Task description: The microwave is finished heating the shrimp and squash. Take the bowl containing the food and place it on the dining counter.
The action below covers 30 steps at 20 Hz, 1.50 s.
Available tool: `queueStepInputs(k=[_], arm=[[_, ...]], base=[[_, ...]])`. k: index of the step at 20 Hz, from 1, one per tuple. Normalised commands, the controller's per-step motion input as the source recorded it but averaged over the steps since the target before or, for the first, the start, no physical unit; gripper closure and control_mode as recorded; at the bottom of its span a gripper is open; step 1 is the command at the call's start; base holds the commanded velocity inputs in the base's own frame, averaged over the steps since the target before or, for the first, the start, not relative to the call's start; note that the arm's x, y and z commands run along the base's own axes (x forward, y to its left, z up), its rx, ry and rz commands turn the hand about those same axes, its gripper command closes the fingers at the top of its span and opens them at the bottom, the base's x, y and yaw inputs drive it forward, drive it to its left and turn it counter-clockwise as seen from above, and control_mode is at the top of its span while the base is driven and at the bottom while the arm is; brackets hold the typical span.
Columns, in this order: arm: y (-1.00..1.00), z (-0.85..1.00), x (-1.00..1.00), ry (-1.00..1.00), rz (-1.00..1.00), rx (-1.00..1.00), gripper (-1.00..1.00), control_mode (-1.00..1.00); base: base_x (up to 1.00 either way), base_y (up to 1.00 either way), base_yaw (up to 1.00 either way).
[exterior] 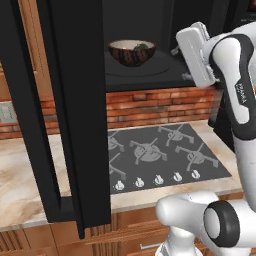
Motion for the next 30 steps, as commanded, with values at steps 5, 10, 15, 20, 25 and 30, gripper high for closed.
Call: queueStepInputs(k=[5, 10, 15, 20, 25, 30], arm=[[-0.1, 0.06, 0.88, 0.0, -0.15, 0.05, -1.0, -1.0], [0.0, 0.12, 0.7, 0.18, -0.05, 0.01, -1.0, -1.0], [0.03, 0.04, 0.65, 0.2, -0.04, 0.0, -1.0, -1.0], [0.05, 0.01, 0.56, 0.15, -0.02, 0.0, -1.0, -1.0], [0.13, 0.0, 0.51, 0.09, 0.0, 0.0, -1.0, -1.0], [0.25, -0.02, 0.59, 0.05, 0.0, 0.0, -1.0, -1.0]], base=[[0.0, 0.0, 0.0], [0.0, 0.0, 0.0], [0.0, 0.0, 0.0], [0.0, 0.0, 0.0], [0.0, 0.0, 0.0], [0.0, 0.0, 0.0]])
